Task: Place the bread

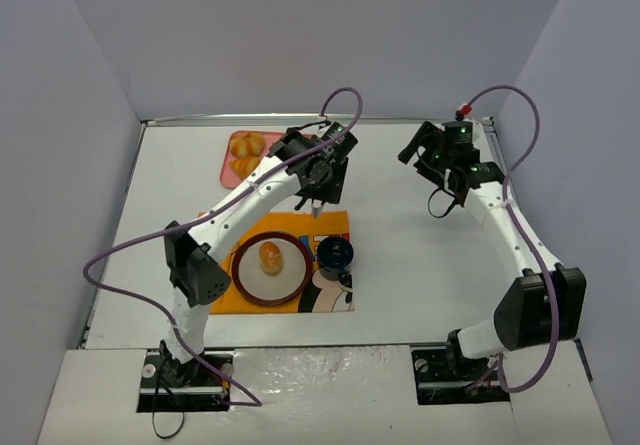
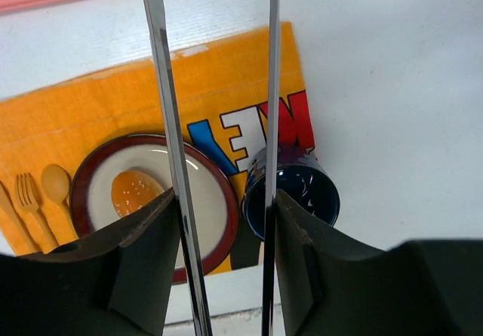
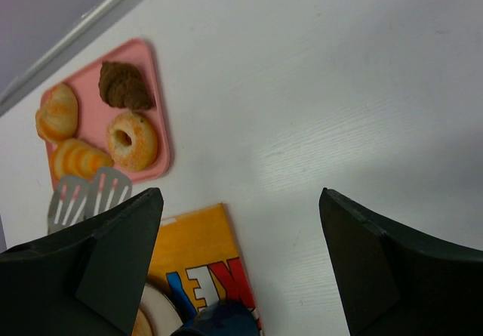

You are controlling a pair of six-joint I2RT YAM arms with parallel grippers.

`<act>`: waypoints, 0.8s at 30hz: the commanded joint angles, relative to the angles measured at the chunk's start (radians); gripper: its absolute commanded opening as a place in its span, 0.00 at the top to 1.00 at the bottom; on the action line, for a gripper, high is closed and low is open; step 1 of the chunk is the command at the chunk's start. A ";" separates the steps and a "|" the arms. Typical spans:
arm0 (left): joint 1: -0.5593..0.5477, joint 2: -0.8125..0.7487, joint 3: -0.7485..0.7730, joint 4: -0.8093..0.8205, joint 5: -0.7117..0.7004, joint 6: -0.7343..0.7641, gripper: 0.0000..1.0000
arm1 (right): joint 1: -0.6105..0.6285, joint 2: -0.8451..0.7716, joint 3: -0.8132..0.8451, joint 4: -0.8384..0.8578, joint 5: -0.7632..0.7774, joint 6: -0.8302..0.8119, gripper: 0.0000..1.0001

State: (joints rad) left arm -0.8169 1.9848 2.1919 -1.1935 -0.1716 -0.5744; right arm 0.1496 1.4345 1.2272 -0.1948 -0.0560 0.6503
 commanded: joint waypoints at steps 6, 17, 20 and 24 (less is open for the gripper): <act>0.078 0.360 0.514 -0.029 0.168 0.082 0.56 | -0.196 -0.215 -0.037 -0.075 0.103 0.057 0.17; 0.101 0.452 0.435 0.291 0.329 0.128 0.56 | -0.203 -0.282 -0.137 -0.086 0.095 0.032 0.17; 0.102 0.503 0.484 0.313 0.370 0.125 0.56 | -0.202 -0.297 -0.152 -0.090 0.091 0.027 0.17; 0.103 0.543 0.496 0.355 0.394 0.120 0.55 | -0.202 -0.318 -0.164 -0.090 0.093 0.023 0.17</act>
State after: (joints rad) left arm -0.7120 2.5290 2.6261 -0.9504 0.1659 -0.4701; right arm -0.0559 1.1714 1.0636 -0.3186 0.0223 0.6848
